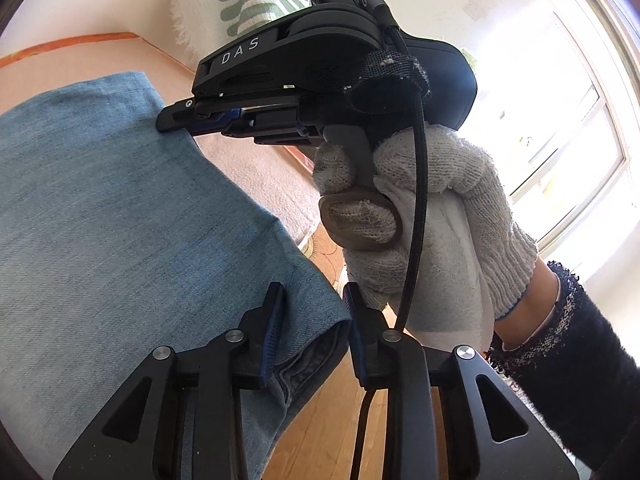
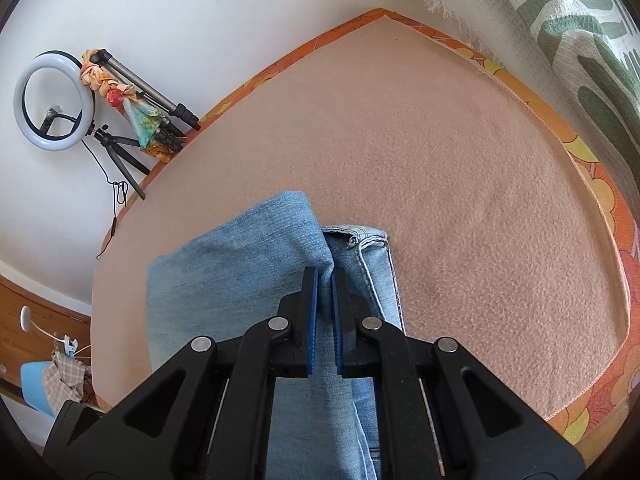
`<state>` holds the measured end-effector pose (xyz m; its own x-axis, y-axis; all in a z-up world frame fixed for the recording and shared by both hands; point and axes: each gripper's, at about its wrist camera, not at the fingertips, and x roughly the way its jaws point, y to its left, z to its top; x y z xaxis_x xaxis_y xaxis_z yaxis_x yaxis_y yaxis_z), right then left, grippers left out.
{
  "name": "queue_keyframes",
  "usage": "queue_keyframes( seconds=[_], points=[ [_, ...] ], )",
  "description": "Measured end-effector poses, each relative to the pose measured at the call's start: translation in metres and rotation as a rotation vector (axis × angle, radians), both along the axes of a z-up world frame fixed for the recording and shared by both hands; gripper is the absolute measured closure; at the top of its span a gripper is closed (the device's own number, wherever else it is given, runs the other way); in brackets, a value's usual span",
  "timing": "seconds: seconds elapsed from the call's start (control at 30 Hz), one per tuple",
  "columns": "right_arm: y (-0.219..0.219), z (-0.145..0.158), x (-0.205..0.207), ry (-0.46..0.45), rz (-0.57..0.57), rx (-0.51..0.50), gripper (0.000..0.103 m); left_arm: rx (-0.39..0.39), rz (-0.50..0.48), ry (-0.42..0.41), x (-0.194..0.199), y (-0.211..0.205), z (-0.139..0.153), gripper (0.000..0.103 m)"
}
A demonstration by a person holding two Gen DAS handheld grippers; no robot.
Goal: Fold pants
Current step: 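Open both tools and release the folded jeans onto the bed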
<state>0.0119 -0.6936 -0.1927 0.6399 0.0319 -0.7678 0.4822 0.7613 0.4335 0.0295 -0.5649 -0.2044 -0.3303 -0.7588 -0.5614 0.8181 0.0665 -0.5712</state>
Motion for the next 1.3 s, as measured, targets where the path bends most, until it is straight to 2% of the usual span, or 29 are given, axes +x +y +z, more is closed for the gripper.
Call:
queue_keyframes(
  seconds=[0.03,0.2,0.37,0.43,0.5,0.53,0.6,0.73,0.87,0.93,1.07,1.17,1.23,1.3],
  points=[
    [0.000,0.003,-0.003,0.007,-0.009,-0.015,0.097,0.006,-0.004,0.004,-0.001,-0.001,-0.001,0.067],
    [-0.002,0.020,-0.023,-0.002,-0.040,-0.038,0.094,0.029,-0.052,-0.034,-0.020,-0.004,-0.003,0.064],
    [0.000,0.033,-0.045,-0.014,-0.058,-0.058,0.092,0.025,-0.031,-0.027,-0.025,0.006,0.005,0.063],
    [0.002,0.037,-0.053,-0.020,-0.064,-0.075,0.086,0.029,-0.020,-0.052,-0.027,0.015,0.013,0.063],
    [0.006,0.040,-0.060,-0.032,-0.057,-0.095,0.067,0.039,-0.003,-0.101,-0.027,0.026,0.022,0.063],
    [0.009,0.042,-0.062,-0.034,-0.051,-0.113,0.062,0.035,0.003,-0.122,-0.027,0.033,0.028,0.059],
    [0.014,0.043,-0.065,-0.032,-0.043,-0.145,0.055,0.027,0.035,-0.171,-0.024,0.048,0.039,0.049],
    [0.020,0.044,-0.068,-0.048,-0.023,-0.154,0.049,0.027,0.097,-0.262,-0.002,0.070,0.055,0.048],
    [0.026,0.041,-0.065,-0.040,-0.010,-0.170,0.048,0.041,0.150,-0.324,0.012,0.092,0.068,0.047],
    [0.027,0.038,-0.061,-0.031,-0.007,-0.175,0.048,0.044,0.187,-0.338,0.019,0.099,0.071,0.041],
    [0.030,0.036,-0.054,-0.018,-0.003,-0.196,0.047,0.046,0.254,-0.359,0.032,0.114,0.080,0.041],
    [0.032,0.034,-0.048,-0.007,0.011,-0.212,0.047,0.087,0.312,-0.406,0.041,0.120,0.079,0.039],
    [0.034,0.034,-0.044,-0.004,0.016,-0.240,0.042,0.117,0.352,-0.407,0.050,0.125,0.077,0.039],
    [0.035,0.033,-0.041,-0.004,0.019,-0.273,0.029,0.120,0.375,-0.377,0.060,0.129,0.072,0.039]
  ],
)
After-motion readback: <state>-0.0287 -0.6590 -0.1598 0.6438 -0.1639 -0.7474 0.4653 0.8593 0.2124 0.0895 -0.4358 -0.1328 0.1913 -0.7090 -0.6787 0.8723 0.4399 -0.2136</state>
